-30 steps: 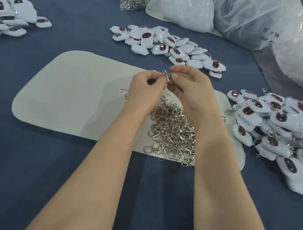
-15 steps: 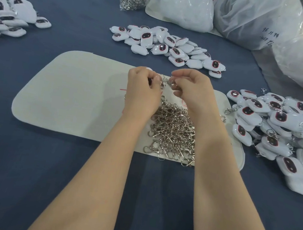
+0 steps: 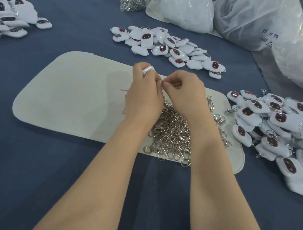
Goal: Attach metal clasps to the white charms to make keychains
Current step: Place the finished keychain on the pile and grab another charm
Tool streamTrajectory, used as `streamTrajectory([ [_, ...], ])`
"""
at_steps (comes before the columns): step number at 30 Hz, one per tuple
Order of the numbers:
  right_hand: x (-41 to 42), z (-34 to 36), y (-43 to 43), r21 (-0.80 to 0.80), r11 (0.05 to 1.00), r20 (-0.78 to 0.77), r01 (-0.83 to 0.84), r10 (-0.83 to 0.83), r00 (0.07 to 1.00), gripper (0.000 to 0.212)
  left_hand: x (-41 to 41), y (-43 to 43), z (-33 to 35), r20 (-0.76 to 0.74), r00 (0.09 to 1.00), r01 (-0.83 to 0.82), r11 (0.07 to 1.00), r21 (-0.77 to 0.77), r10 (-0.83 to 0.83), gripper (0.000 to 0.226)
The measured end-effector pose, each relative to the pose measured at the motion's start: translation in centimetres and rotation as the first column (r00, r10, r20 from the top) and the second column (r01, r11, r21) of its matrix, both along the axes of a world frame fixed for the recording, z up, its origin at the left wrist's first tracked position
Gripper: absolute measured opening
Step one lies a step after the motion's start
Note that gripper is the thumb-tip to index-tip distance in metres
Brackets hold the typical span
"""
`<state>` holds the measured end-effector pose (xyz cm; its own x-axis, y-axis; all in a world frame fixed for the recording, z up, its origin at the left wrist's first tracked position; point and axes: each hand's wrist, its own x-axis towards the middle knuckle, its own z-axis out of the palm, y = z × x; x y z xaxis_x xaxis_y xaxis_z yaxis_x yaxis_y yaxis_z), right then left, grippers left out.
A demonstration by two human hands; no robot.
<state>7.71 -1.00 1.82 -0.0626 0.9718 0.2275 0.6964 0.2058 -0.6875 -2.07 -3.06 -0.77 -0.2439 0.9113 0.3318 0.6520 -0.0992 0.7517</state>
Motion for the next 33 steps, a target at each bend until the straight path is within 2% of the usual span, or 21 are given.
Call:
streamTrajectory([
  [3,0.1,0.0,0.1,-0.012,1.000,-0.035,0.024,-0.025,0.999,0.010,0.1,0.2,-0.1,0.089,0.996,0.005,1.000,0.028,-0.008,0.014],
  [7,0.2,0.0,0.2,-0.052,0.997,-0.193,0.049,-0.059,0.979,0.007,-0.2,0.7,-0.4,0.184,0.983,0.020,1.000,0.015,-0.023,0.010],
  [9,0.2,0.0,0.1,-0.048,0.998,-0.171,0.043,-0.051,0.984,0.008,-0.2,0.8,-0.4,0.209,0.977,0.032,0.999,0.023,-0.036,0.008],
  [12,0.0,-0.1,0.1,0.001,0.999,-0.029,0.053,-0.053,0.998,0.006,-0.1,0.8,-0.2,0.229,0.973,0.028,1.000,0.014,-0.030,0.010],
  [15,-0.4,-0.4,0.0,0.045,0.999,0.052,0.014,-0.016,0.999,0.012,-0.1,0.7,-0.3,0.192,0.981,0.032,0.999,0.027,-0.036,0.007],
  [22,-0.7,-0.4,0.0,0.104,0.994,-0.105,0.012,-0.001,0.995,0.015,-0.3,0.9,-0.4,0.164,0.986,0.005,1.000,0.012,-0.007,0.009],
  [25,-0.7,-0.4,0.1,0.084,0.996,-0.201,0.026,-0.009,0.980,0.012,-0.6,1.0,-0.1,0.233,0.972,-0.007,1.000,0.024,0.002,0.011],
  [29,-0.5,-0.6,0.4,0.020,1.000,-0.123,0.018,-0.015,0.992,0.007,-0.7,1.2,0.1,0.318,0.948,-0.040,0.998,0.041,0.025,0.008],
  [33,-0.5,-0.6,0.4,0.040,0.998,-0.150,0.048,-0.041,0.988,0.010,-0.5,1.0,0.0,0.283,0.959,0.004,0.998,0.058,-0.020,0.012],
])
